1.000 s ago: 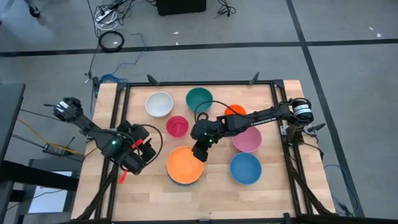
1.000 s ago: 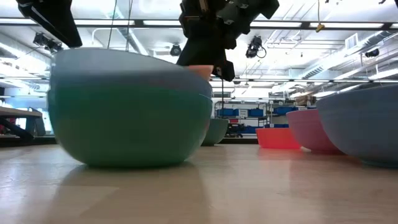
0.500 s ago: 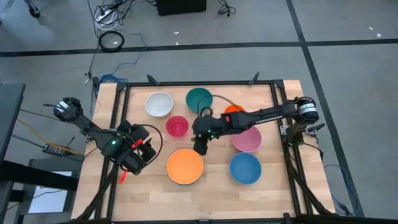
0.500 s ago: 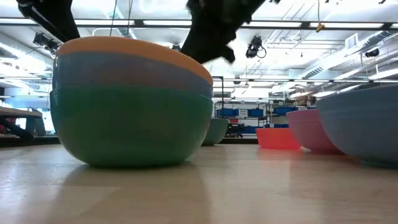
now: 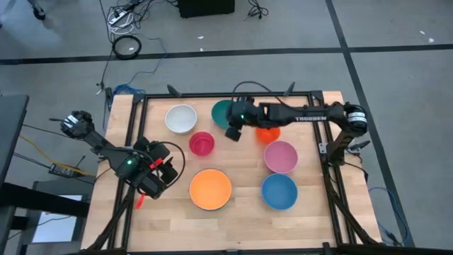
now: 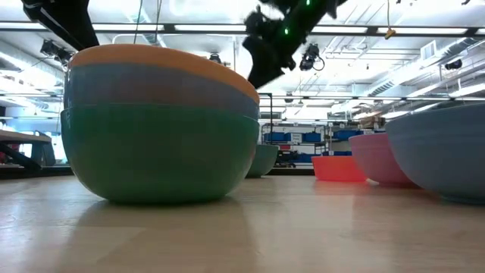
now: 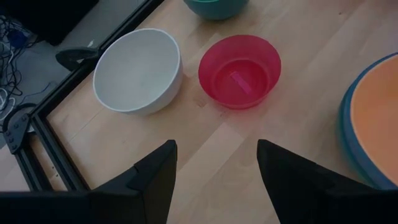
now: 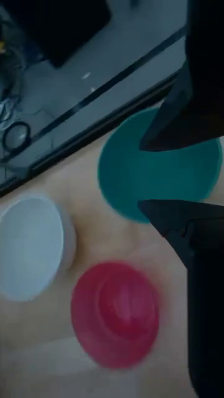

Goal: Nest bowls inside each other
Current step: Stack the dark green bowl on top of the the orange bowl, then stack the blue bowl on top of the the dark green bowl

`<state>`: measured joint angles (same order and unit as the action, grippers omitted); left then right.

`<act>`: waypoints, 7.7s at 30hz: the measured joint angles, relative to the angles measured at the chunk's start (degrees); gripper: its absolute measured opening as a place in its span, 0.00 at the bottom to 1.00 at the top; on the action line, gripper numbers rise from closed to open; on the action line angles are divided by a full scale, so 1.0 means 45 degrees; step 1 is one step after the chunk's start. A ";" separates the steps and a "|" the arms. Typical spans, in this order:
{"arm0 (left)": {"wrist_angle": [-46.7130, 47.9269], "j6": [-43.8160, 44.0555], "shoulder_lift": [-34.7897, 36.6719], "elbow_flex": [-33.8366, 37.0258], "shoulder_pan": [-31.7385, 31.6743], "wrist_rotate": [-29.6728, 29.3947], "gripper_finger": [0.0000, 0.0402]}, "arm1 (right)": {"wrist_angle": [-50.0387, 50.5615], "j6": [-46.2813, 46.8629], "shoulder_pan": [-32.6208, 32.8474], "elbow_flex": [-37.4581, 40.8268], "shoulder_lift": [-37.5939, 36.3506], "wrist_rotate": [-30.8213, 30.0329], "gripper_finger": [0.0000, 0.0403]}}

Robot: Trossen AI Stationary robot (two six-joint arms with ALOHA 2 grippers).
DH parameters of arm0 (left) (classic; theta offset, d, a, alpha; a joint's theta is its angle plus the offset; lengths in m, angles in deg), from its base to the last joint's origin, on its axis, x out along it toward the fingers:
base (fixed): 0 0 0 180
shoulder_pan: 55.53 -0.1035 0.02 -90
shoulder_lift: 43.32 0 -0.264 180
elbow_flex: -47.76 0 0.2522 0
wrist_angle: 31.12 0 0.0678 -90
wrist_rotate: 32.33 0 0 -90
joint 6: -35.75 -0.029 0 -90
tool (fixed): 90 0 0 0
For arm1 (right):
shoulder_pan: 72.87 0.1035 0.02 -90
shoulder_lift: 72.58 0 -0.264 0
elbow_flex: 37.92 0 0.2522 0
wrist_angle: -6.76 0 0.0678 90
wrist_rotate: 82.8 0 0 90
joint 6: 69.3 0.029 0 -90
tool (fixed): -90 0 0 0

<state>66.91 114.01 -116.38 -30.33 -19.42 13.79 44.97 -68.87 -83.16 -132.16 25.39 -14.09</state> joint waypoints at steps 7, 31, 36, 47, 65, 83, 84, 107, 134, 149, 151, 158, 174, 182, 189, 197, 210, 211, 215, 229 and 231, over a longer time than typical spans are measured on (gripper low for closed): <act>-0.0022 0.0000 -0.0003 0.0000 0.0000 -0.0247 0.57 | 0.0209 0.1540 -0.1406 0.0008 0.0468 0.2606 0.32; -0.0062 0.0005 -0.0003 0.0000 -0.0004 -0.0380 0.57 | 0.0112 0.0302 -0.1632 -0.0002 0.2340 0.4977 0.52; -0.0072 0.0005 -0.0005 0.0000 -0.0004 -0.0389 0.57 | 0.0324 -0.0250 -0.1632 0.0003 0.2548 0.4949 0.51; -0.0082 0.0005 -0.0005 0.0000 0.0000 -0.0433 0.57 | 0.0535 -0.1169 -0.1632 0.0003 0.2817 0.3919 0.50; -0.0120 0.0005 -0.0005 0.0000 0.0000 -0.0515 0.57 | 0.0668 -0.1400 -0.1734 0.0003 0.2812 0.4105 0.40; -0.0108 0.0001 -0.0005 0.0000 -0.0004 -0.0510 0.57 | 0.1455 -0.1564 -0.1758 0.0003 0.2797 0.4098 0.21; -0.0101 0.0002 -0.0005 0.0000 -0.0001 -0.0510 0.57 | 0.1516 -0.1593 -0.1758 0.0003 0.2792 0.4107 0.18; -0.0090 0.0000 -0.0005 0.0000 -0.0001 -0.0541 0.57 | 0.1251 -0.1958 -0.0664 0.0003 0.1984 0.4403 0.00; -0.0125 0.0000 -0.0005 0.0000 0.0000 -0.0597 0.57 | -0.0492 0.2249 0.5359 -0.0002 -0.0151 0.7286 0.00; -0.0143 0.0000 -0.0001 0.0000 -0.0003 -0.0593 0.57 | -0.1282 0.2691 0.6003 -0.0002 -0.0151 0.7485 0.00; -0.0145 0.0002 -0.0003 0.0000 0.0000 -0.0593 0.57 | -0.1287 0.2706 0.6013 -0.0002 -0.0151 0.7213 0.01; -0.0154 0.0005 -0.0005 0.0000 0.0000 -0.0593 0.57 | -0.1324 0.2727 0.6003 -0.0002 -0.0146 0.6980 0.09; -0.0169 0.0005 -0.0005 0.0000 0.0000 -0.0588 0.57 | -0.0047 0.3041 0.5999 -0.0002 -0.0176 0.6093 0.12; -0.0179 0.0005 -0.0005 0.0000 -0.0004 -0.0563 0.57 | 0.4400 0.5171 0.6438 0.0003 -0.0246 0.4680 0.13; -0.0176 0.0005 -0.0005 0.0000 0.0000 -0.0563 0.57 | 0.6947 0.7688 0.7511 0.0003 -0.0312 0.4750 0.22; -0.0163 -0.0024 -0.0005 0.0000 0.0000 -0.0568 0.57 | 0.7066 1.0386 0.8508 0.0003 -0.0404 0.5571 0.42; -0.0179 -0.0044 -0.0005 0.0000 0.0000 -0.0573 0.57 | 0.7393 1.0983 1.0712 0.0917 -0.0350 0.4349 0.48; -0.0178 -0.0044 -0.0002 0.0000 -0.0002 -0.0573 0.57 | 0.7390 1.0974 1.0809 0.1182 -0.0350 0.4193 0.48; -0.0181 -0.0044 -0.0005 0.0000 -0.0003 -0.0573 0.57 | 0.7388 1.1332 1.1063 0.2146 -0.0345 0.3678 0.48; -0.0184 -0.0044 -0.0005 0.0000 0.0000 -0.0573 0.57 | 0.5998 1.2143 1.1171 0.2680 -0.0349 0.4501 0.47; -0.0186 -0.0044 -0.0001 0.0000 -0.0003 -0.0573 0.57 | 0.5890 1.2263 1.1171 0.2680 -0.0423 0.4498 0.47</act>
<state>66.07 113.81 -116.38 -30.33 -19.43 11.21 71.47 -13.69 -32.89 -120.10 23.49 6.15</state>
